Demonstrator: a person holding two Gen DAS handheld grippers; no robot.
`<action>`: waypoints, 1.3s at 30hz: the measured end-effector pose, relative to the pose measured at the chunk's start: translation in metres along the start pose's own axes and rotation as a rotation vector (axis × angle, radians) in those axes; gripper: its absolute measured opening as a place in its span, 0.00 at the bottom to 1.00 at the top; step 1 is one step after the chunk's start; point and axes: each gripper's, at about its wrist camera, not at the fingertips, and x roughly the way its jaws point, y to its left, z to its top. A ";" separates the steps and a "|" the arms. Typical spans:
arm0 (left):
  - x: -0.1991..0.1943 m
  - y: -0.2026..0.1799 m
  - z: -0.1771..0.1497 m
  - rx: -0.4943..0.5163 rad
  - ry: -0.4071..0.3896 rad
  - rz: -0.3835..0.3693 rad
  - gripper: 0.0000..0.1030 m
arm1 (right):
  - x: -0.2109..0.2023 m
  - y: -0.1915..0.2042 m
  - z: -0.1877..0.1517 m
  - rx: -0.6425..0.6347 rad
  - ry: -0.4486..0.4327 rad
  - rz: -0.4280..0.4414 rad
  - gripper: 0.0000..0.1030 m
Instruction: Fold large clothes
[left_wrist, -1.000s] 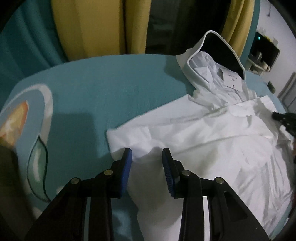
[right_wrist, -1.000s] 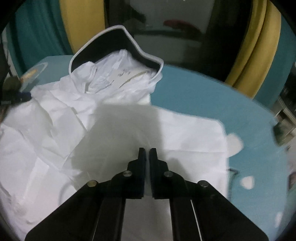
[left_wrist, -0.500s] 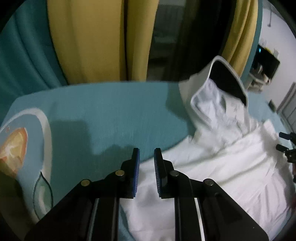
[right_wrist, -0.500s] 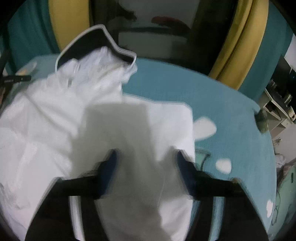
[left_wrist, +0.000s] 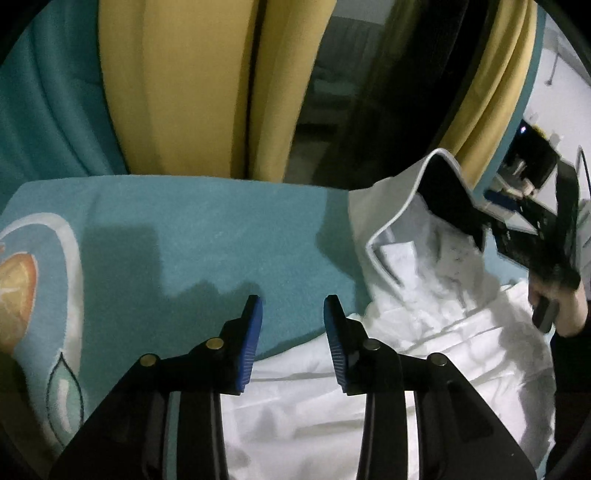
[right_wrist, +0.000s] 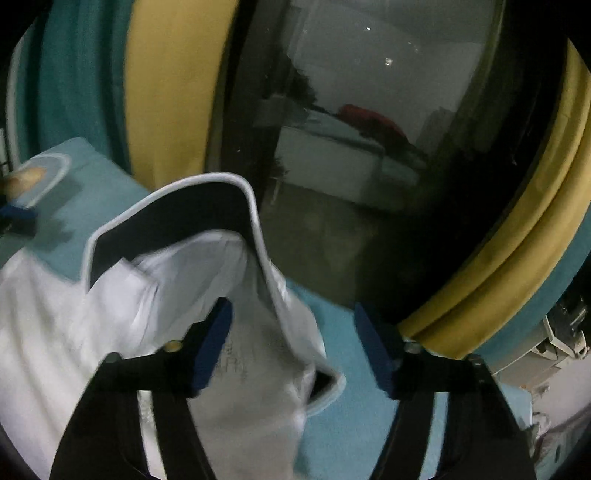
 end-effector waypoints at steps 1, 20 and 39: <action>0.002 -0.001 -0.001 0.015 0.004 -0.008 0.36 | 0.007 0.000 0.002 0.003 0.003 0.003 0.40; 0.042 -0.056 0.055 0.103 -0.014 -0.154 0.36 | -0.027 0.011 -0.073 -0.211 0.135 0.196 0.11; 0.092 -0.053 0.033 0.244 0.147 -0.180 0.56 | 0.018 -0.122 -0.066 0.374 0.213 0.525 0.81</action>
